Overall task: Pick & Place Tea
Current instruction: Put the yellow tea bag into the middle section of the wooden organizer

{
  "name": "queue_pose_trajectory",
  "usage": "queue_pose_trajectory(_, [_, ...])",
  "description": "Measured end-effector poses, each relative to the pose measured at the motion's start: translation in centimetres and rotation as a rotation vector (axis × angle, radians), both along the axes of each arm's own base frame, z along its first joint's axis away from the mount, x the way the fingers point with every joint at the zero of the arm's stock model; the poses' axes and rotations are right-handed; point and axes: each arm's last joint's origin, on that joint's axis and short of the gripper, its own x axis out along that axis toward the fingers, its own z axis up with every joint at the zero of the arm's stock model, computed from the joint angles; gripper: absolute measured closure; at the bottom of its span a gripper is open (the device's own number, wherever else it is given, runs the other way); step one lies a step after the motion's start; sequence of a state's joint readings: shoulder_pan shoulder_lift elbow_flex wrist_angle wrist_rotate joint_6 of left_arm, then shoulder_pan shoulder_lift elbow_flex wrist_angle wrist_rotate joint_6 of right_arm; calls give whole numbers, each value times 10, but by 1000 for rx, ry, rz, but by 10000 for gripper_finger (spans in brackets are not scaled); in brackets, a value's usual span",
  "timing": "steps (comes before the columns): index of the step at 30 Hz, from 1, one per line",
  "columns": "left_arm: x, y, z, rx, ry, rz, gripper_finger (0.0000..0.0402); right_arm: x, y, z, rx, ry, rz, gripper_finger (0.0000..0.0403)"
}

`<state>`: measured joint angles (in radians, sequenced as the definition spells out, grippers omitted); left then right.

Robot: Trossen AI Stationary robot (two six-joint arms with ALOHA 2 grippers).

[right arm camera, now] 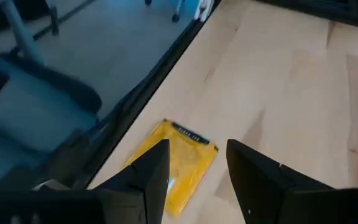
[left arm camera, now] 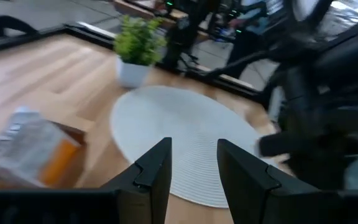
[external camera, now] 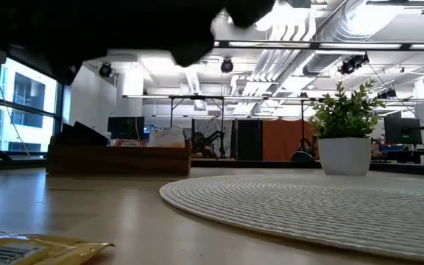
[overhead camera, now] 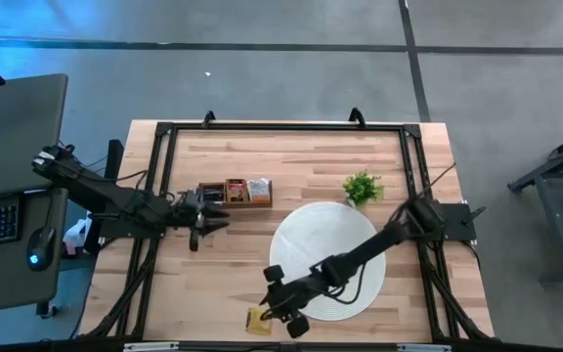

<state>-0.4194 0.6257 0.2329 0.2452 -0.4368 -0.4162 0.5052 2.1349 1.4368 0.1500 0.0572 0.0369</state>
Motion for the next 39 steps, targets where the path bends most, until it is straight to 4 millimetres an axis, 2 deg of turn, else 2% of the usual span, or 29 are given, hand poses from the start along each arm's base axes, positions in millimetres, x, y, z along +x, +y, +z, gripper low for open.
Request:
queue_pose_trajectory(3, [5,-4,-2,-13,-1,-39,275,6,-2,-23,29,10,16,247])
queue_pose_trajectory(10, [14,-7,-5,-6,-3,-29,275,22,7,-59,5,122,60,247])
queue_pose_trajectory(16, [15,-8,-6,-8,-4,-38,275,29,2,-79,-39,182,55,252])
queue_pose_trajectory(19, [15,-8,-6,-8,-4,-42,275,31,-11,-82,-82,231,13,282])
queue_pose_trajectory(24, [15,-8,-6,-8,-1,-49,275,40,-35,-84,-89,247,3,381])
queue_pose_trajectory(25, [15,-8,-6,-8,2,-58,275,42,-40,-84,-97,241,0,391])
queue_pose_trajectory(29, [14,-9,-8,-9,25,-101,275,47,-57,-69,-116,215,14,375])
queue_pose_trajectory(33, [13,-11,-15,48,92,-164,275,47,-79,-39,-179,176,97,380])
queue_pose_trajectory(36, [12,-14,-17,176,104,-218,275,47,-101,1,-201,109,106,398])
queue_pose_trajectory(39, [10,-18,-15,357,73,-226,275,40,-129,46,-184,69,117,393])
